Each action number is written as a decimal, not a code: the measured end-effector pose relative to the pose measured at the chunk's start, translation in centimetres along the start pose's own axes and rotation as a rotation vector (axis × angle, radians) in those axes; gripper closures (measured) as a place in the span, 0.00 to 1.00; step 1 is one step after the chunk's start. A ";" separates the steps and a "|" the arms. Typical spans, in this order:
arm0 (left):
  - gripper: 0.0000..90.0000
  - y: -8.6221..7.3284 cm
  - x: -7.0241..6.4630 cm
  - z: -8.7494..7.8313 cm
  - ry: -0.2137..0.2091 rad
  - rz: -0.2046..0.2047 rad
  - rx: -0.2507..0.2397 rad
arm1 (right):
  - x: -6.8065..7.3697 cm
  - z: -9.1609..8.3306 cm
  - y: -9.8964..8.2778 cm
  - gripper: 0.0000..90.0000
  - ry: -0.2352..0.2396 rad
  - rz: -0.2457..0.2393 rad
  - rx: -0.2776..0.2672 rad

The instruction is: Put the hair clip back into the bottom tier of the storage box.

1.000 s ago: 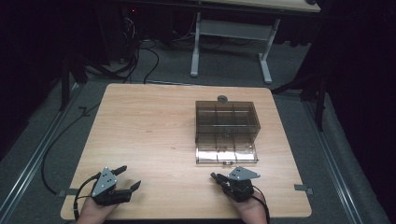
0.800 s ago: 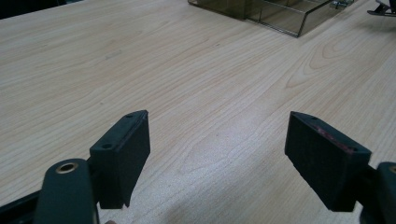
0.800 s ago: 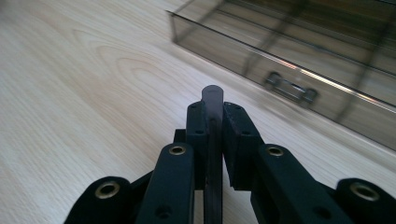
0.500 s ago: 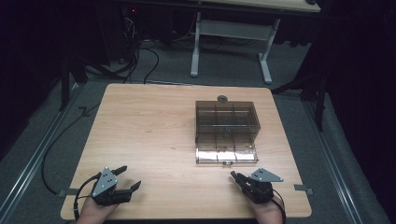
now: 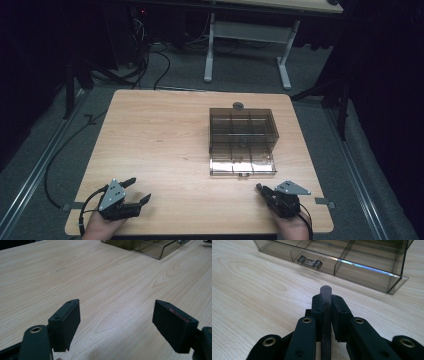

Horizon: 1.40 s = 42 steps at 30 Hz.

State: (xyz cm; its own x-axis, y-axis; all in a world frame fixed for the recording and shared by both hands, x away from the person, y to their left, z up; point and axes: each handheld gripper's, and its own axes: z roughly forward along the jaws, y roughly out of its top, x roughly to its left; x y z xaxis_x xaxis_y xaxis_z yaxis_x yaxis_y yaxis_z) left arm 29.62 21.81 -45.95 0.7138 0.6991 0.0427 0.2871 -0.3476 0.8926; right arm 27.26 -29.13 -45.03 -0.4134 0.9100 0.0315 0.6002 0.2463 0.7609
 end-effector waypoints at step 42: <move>0.25 -0.1 -0.1 -0.2 -0.013 0.010 -0.008 | -0.8 -0.9 1.2 0.69 0.005 0.073 0.110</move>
State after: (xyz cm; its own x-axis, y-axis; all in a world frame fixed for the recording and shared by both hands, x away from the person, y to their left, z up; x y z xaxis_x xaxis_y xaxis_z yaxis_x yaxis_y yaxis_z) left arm 29.40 21.85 -45.93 0.7246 0.6877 0.0458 0.2747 -0.3491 0.8959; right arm 27.65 -29.89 -43.55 -0.3686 0.9255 0.0876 0.7001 0.2144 0.6811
